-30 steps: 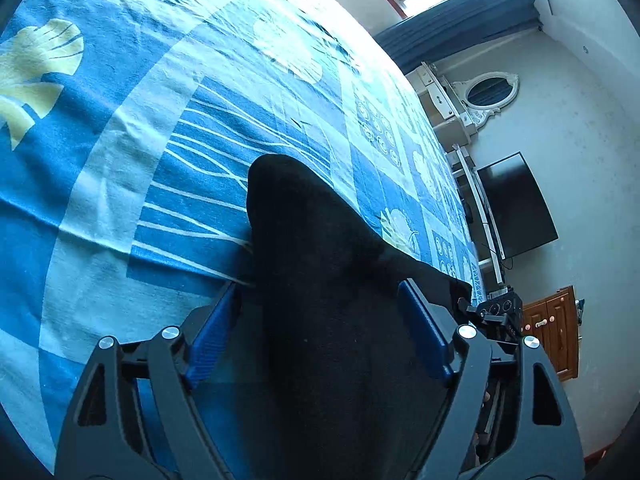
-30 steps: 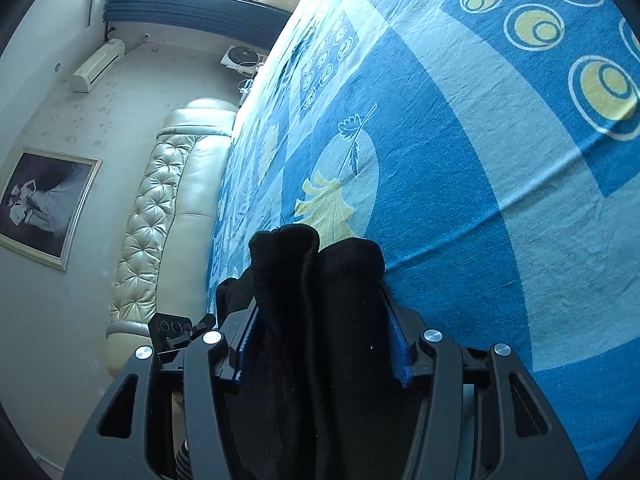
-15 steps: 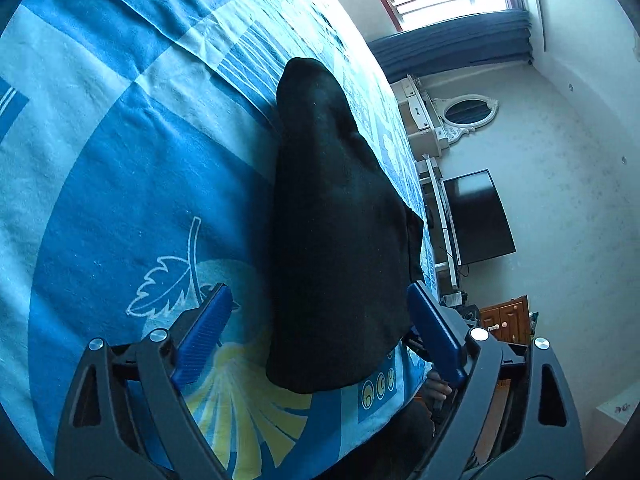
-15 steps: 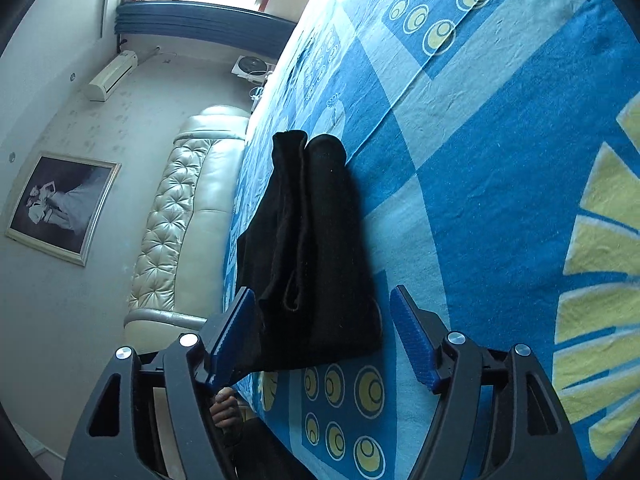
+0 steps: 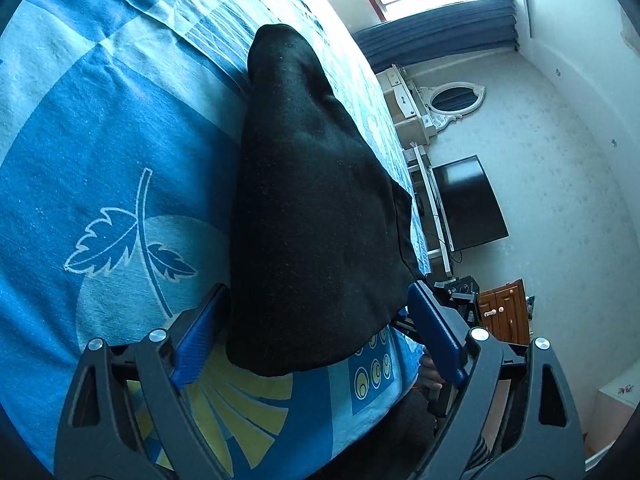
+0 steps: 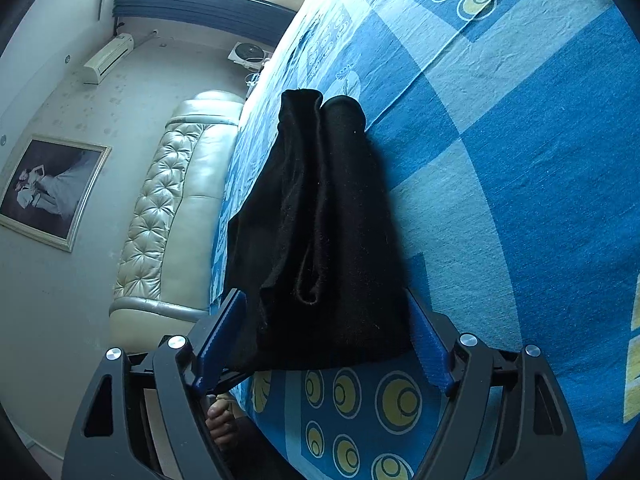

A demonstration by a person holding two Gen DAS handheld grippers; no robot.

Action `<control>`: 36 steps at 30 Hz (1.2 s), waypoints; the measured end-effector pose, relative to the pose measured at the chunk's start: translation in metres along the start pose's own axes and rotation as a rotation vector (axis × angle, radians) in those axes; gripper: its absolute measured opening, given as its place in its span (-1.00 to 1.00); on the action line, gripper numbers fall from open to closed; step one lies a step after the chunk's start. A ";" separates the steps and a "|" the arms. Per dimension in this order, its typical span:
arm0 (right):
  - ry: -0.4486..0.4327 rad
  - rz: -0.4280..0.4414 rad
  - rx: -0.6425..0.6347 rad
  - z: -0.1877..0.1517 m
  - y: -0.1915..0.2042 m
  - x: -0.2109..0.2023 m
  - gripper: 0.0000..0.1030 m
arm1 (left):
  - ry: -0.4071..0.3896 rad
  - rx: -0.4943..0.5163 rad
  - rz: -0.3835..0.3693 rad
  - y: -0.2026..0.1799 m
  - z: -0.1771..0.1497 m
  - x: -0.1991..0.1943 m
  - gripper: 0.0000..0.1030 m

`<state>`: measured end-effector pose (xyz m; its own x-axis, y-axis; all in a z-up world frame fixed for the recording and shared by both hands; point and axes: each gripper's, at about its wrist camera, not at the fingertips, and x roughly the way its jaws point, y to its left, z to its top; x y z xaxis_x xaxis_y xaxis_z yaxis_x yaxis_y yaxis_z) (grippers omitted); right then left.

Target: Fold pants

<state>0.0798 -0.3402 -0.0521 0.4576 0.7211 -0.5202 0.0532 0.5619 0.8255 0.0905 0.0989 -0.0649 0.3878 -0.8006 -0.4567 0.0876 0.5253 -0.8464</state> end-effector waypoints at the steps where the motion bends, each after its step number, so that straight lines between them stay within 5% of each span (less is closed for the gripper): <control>1: 0.003 -0.016 -0.016 -0.001 0.003 0.002 0.51 | 0.005 0.004 0.005 0.001 -0.002 0.000 0.46; 2: 0.008 -0.035 -0.032 -0.002 0.005 0.004 0.49 | 0.010 0.008 0.025 0.001 -0.003 0.003 0.25; 4: 0.026 -0.093 -0.053 -0.003 0.006 0.009 0.10 | 0.018 0.027 0.072 0.003 -0.006 0.006 0.01; 10: 0.026 -0.040 0.011 -0.003 -0.005 0.002 -0.19 | 0.006 0.041 0.108 -0.003 -0.007 0.004 -0.24; 23: 0.009 -0.033 0.024 -0.011 0.005 -0.009 -0.29 | -0.025 0.110 0.217 -0.032 -0.018 0.002 -0.34; 36: 0.022 -0.042 0.029 -0.025 0.006 -0.016 -0.30 | -0.024 0.137 0.246 -0.034 -0.022 -0.003 -0.34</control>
<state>0.0503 -0.3378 -0.0445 0.4350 0.7061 -0.5588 0.0978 0.5799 0.8088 0.0664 0.0774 -0.0409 0.4340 -0.6381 -0.6359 0.1108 0.7383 -0.6653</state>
